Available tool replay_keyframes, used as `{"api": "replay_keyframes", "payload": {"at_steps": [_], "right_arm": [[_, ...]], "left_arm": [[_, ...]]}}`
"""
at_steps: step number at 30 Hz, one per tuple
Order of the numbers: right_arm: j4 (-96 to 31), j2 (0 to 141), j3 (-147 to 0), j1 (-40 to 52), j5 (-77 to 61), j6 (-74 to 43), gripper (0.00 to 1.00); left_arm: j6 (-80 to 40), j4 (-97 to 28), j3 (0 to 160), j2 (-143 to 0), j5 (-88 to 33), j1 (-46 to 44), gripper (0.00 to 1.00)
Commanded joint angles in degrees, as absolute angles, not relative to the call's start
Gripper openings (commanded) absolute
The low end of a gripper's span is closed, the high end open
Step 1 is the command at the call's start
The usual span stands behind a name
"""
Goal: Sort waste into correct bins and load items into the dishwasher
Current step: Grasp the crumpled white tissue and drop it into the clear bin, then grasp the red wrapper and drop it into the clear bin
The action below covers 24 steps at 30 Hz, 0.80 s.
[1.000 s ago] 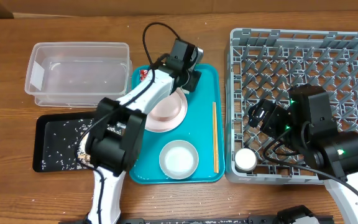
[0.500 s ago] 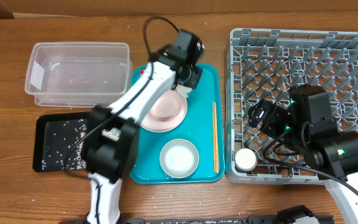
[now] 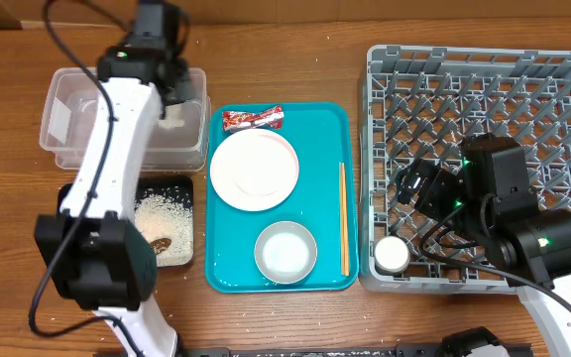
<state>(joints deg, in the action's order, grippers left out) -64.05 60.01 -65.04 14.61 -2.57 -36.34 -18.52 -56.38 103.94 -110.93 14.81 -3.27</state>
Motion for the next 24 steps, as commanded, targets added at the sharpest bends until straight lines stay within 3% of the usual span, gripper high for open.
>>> {"api": "replay_keyframes", "payload": {"at_steps": [1,8,17,24], "right_arm": [[-63.77,59.77,-66.02,14.28,-2.48,-35.73,1.0],[-63.77,59.77,-66.02,14.28,-2.48,-35.7,1.0],[-63.77,59.77,-66.02,14.28,-2.48,-35.73,1.0],[-63.96,59.77,-66.02,14.28,-2.68,-35.73,1.0]], "left_arm": [[-20.05,-56.71,103.59,-112.14,8.43,-2.11,0.72],[-6.63,-53.45,103.72,-110.89,-2.72,-6.48,0.7],[18.11,-43.46,103.63,-118.87,2.72,-19.73,0.78],[18.63,-36.16,103.66,-128.25,11.42,-22.61,0.75]]}}
